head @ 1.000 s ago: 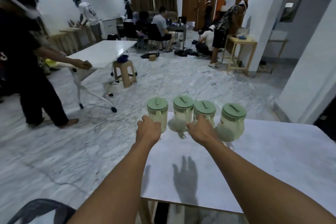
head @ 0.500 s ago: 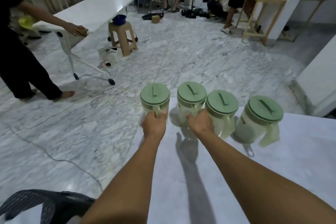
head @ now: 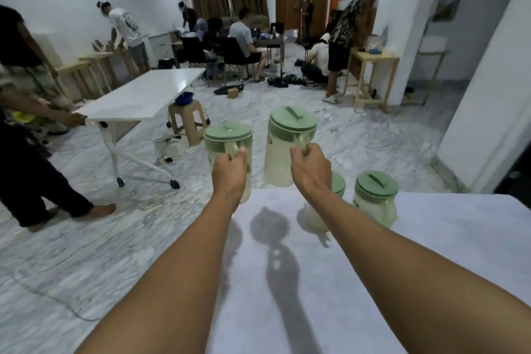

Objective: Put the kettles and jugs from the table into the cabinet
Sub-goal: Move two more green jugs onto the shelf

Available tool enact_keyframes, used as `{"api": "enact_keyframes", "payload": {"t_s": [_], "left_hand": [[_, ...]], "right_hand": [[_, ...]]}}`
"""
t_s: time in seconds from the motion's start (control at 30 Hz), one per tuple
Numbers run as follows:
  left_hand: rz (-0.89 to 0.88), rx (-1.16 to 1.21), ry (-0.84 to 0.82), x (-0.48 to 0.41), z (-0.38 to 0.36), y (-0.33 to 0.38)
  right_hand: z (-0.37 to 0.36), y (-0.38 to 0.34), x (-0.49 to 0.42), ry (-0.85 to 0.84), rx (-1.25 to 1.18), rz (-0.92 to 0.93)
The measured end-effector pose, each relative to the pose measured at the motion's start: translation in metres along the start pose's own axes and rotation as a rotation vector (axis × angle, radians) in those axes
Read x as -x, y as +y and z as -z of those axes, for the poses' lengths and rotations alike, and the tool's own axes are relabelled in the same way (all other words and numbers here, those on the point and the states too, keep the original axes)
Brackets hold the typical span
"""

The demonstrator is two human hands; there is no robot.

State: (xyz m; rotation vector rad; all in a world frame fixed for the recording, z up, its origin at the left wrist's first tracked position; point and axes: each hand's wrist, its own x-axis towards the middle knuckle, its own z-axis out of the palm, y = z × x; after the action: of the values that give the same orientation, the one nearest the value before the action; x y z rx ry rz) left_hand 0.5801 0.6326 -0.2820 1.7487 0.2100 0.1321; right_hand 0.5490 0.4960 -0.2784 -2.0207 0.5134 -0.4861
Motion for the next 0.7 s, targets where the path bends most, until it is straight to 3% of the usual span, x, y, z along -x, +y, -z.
{"api": "enact_keyframes", "payload": {"t_s": [0.17, 0.33, 0.7], "left_hand": [[-0.203, 0.165, -0.126, 0.084, 0.000, 0.078], [-0.288, 0.265, -0.291, 0.188, -0.039, 0.138], [-0.338, 0.504, -1.001, 0.486, -0.175, 0.209]], "right_hand": [[0.101, -0.035, 0.054, 0.280, -0.154, 0.046], [0.232, -0.036, 0.125, 0.535, -0.123, 0.050], [0.519, 0.016, 0.305, 1.261, -0.247, -0.131]]}}
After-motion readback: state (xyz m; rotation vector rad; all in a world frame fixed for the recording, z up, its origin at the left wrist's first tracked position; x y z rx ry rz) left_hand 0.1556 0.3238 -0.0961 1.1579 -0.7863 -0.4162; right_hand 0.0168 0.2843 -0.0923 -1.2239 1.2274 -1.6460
